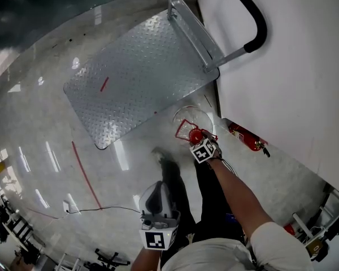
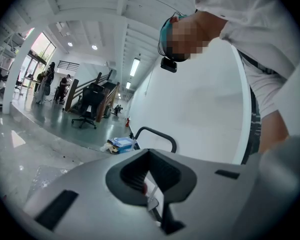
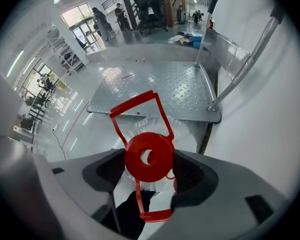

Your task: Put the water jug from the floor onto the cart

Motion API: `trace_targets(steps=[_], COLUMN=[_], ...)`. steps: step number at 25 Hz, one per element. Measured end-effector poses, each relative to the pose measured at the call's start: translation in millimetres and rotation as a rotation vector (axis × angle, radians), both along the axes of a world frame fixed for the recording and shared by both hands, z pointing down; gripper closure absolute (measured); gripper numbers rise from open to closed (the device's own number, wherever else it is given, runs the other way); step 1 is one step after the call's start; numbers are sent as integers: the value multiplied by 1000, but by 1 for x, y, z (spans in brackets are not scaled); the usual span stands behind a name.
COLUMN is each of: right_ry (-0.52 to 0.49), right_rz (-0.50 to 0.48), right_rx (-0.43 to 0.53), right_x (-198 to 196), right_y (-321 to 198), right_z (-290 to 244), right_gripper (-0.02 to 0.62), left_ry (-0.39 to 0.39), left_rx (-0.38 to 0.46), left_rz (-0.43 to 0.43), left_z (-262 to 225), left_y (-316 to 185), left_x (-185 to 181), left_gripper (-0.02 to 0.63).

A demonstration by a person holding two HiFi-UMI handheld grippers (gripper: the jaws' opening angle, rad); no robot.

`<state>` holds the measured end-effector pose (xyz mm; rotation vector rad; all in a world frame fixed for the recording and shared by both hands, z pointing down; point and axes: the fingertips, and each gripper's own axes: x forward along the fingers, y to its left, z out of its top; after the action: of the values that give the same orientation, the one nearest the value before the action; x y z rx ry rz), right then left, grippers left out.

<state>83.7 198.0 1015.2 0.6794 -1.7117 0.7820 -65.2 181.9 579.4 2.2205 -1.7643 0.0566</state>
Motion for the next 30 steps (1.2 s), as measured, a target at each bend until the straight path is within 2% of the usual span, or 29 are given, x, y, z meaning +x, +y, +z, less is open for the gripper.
trace_targets(steps=[7, 14, 18, 23, 27, 30], right_ry=[23, -11, -40, -64, -62, -52], right_rz=[-61, -92, -92, -122, -133, -125], right_rx=[-1, -23, 12, 66, 124, 147], right_x=[-2, 1, 5, 13, 23, 24], right_y=[7, 13, -34, -63, -96, -123], right_z=[-16, -107, -166, -224, -251, -260], right_gripper=[306, 314, 314, 314, 316, 316], left_ry=[-4, 9, -12, 9, 6, 10], left_rx=[21, 87, 160, 162, 201, 223], left_rz=[-12, -46, -65, -110, -126, -122], left_z=[-10, -59, -99, -126, -146, -151], left_y=[3, -1, -22, -27, -37, -53], left_x=[-5, 3, 12, 27, 41, 37], left_gripper=[603, 603, 603, 601, 601, 603])
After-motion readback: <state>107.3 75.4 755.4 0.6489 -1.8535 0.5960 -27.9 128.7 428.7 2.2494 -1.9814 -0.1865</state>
